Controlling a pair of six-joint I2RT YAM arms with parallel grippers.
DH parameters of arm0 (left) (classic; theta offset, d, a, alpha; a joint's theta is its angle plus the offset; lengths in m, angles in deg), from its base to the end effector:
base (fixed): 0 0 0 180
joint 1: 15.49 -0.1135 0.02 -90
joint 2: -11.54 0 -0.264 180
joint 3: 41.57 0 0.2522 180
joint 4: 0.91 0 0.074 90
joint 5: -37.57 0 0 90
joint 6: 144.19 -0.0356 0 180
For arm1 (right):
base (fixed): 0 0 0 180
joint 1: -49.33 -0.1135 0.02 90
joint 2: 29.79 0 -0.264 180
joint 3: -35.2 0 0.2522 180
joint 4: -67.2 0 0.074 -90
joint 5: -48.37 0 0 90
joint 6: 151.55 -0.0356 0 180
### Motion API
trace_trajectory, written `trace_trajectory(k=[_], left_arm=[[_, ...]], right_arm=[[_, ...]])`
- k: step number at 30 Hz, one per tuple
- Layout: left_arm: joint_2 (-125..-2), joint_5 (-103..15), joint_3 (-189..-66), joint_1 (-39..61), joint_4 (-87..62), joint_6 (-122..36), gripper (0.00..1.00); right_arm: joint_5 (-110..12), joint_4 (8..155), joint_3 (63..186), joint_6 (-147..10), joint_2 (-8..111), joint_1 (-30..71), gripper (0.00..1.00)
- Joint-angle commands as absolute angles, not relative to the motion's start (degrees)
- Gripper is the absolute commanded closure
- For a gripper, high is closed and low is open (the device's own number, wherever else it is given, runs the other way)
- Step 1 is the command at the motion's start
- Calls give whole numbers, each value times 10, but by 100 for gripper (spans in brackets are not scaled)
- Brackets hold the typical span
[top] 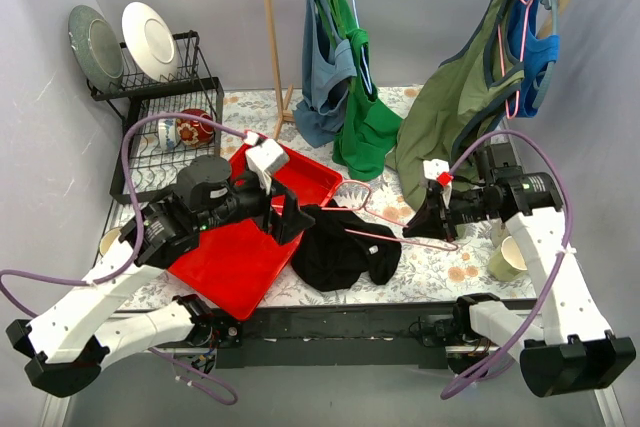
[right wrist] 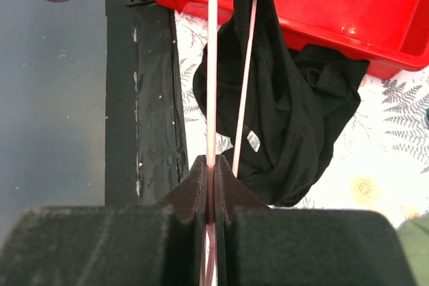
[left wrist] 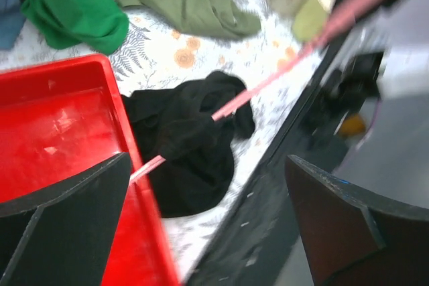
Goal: Place the tank top on the hanger
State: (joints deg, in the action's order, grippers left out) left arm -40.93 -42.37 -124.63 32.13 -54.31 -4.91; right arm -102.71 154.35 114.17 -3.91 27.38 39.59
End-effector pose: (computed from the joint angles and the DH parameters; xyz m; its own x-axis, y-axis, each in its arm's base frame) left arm 0.1146 -0.1348 0.4089 -0.8040 -0.2260 -0.5500 0.3472 0.5724 -0.7428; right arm 0.1417 0.0559 0.3461 -0.1064 -0.4327 -0.8952 -0.9930 0.0922 0.0735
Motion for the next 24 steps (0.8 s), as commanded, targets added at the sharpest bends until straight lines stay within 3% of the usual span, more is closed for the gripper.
trace_trajectory(k=[1,12,14,16,19,20,23,24], left_arm=[[-410,-306,-1207,319,-512,-280,2],[-507,-268,-1215,319,-478,-385,5],[-512,-262,-1211,319,-457,-392,13],[-519,-261,-1213,319,-449,-395,23],[-534,-251,-1217,319,-453,-406,47],[-537,-245,-1218,318,-456,-407,62],[-545,-235,-1213,319,-471,-412,76],[-544,-234,-1210,319,-474,-414,96]], right_arm=[[-1066,1561,1174,12,308,391,99],[-1066,1560,1200,9,329,370,99],[-1066,1561,1197,9,325,369,99],[-1067,1561,1194,10,324,366,99],[-1067,1560,1189,12,324,365,99],[-1066,1561,1188,12,324,364,99],[-1063,1559,1187,14,323,365,99],[-1062,1558,1187,14,321,364,99]])
